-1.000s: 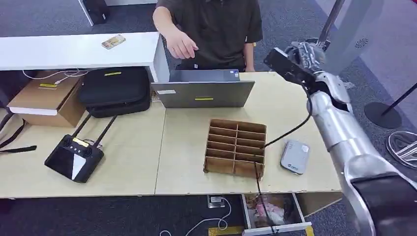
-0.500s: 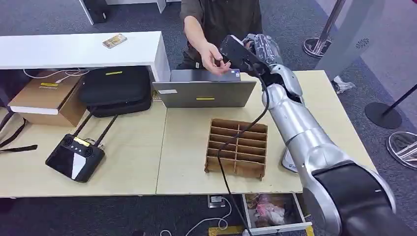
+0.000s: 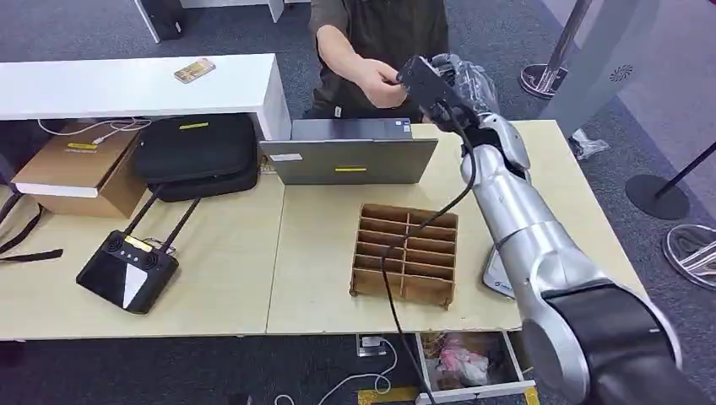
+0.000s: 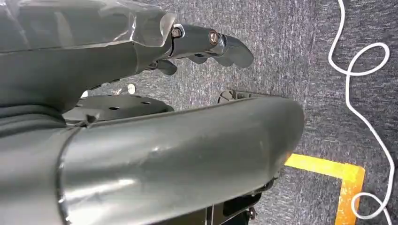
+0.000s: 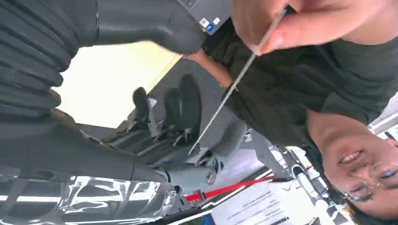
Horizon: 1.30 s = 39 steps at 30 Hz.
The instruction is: Pass the card to the sensor for recognition and then transmit it.
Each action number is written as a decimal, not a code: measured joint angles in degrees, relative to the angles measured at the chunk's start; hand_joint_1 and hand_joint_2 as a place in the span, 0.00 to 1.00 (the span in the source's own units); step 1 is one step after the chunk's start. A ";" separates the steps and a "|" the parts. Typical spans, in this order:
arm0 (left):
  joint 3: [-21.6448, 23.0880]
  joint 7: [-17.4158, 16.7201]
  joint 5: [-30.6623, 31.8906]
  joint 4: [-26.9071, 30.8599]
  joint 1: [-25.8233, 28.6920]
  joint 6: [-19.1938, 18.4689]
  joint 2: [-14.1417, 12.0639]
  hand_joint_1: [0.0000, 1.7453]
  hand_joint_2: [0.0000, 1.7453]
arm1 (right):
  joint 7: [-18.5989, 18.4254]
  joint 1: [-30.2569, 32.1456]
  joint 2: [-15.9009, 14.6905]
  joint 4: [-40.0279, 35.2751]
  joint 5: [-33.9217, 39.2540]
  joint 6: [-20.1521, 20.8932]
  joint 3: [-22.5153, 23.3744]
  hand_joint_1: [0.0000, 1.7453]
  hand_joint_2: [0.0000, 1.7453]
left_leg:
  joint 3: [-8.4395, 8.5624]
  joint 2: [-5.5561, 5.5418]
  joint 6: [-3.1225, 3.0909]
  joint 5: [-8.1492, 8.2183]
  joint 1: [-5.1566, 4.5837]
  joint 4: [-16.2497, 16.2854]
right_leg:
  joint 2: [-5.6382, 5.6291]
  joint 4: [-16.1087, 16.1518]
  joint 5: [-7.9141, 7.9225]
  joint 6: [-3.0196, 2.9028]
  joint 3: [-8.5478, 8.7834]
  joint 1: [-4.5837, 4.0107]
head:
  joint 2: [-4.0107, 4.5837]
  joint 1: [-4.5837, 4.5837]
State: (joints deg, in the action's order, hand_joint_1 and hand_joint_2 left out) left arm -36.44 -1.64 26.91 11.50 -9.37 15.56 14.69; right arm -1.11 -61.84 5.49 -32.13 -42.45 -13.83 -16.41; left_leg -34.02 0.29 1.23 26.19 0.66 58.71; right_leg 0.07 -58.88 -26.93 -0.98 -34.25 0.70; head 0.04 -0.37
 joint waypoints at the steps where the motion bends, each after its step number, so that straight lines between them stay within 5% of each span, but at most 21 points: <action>1: 0.00 0.00 0.00 0.00 0.00 0.02 0.00 0.00 0.00 | 0.04 0.05 0.00 0.00 -0.22 0.09 0.24 0.00 1.00 | 0.00 0.00 0.00 0.00 0.00 0.00 | 0.00 0.00 0.00 0.00 0.00 0.00 | 0.00 0.00; 11: 0.00 0.11 -0.88 0.00 0.02 0.26 -0.02 0.00 0.00 | 1.62 0.52 0.00 -1.27 -1.26 1.38 1.55 0.00 1.00 | -0.03 -0.01 0.00 0.00 -0.01 0.00 | 0.01 0.00 0.00 0.00 0.00 0.00 | 0.00 0.00; 23: -0.33 1.36 -3.02 0.00 0.64 0.17 -0.26 0.00 0.00 | 7.28 3.64 -1.97 -3.80 9.23 15.19 8.57 0.00 1.00 | -0.05 -0.05 0.00 0.00 -0.02 0.01 | 0.03 0.01 0.00 0.00 -0.02 0.00 | 0.00 0.00; 30: -1.55 3.48 -5.71 0.00 1.88 -0.20 -0.68 0.00 0.00 | 6.53 3.40 -8.55 -4.72 2.92 20.35 8.43 0.00 1.00 | -0.09 -0.08 -0.01 0.01 -0.03 0.03 | 0.08 0.02 0.01 0.02 -0.01 0.03 | 0.00 0.00; 39: -4.15 4.98 -8.72 0.00 3.64 -1.25 -1.71 0.00 0.00 | 7.30 0.02 -22.43 -6.36 -9.75 28.02 -2.74 0.00 1.00 | -0.19 -0.29 -0.02 0.01 -0.03 0.07 | 0.31 0.03 0.01 0.02 -0.02 0.05 | 0.00 0.00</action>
State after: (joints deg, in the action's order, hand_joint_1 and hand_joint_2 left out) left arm -40.59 3.34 18.18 11.50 -5.73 14.32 12.98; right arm 6.19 -61.83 -16.95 -38.49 -52.20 14.19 -19.15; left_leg -34.21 0.00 1.20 26.21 0.62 58.78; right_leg 0.38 -58.85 -26.92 -0.95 -34.27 0.75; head 0.04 -0.37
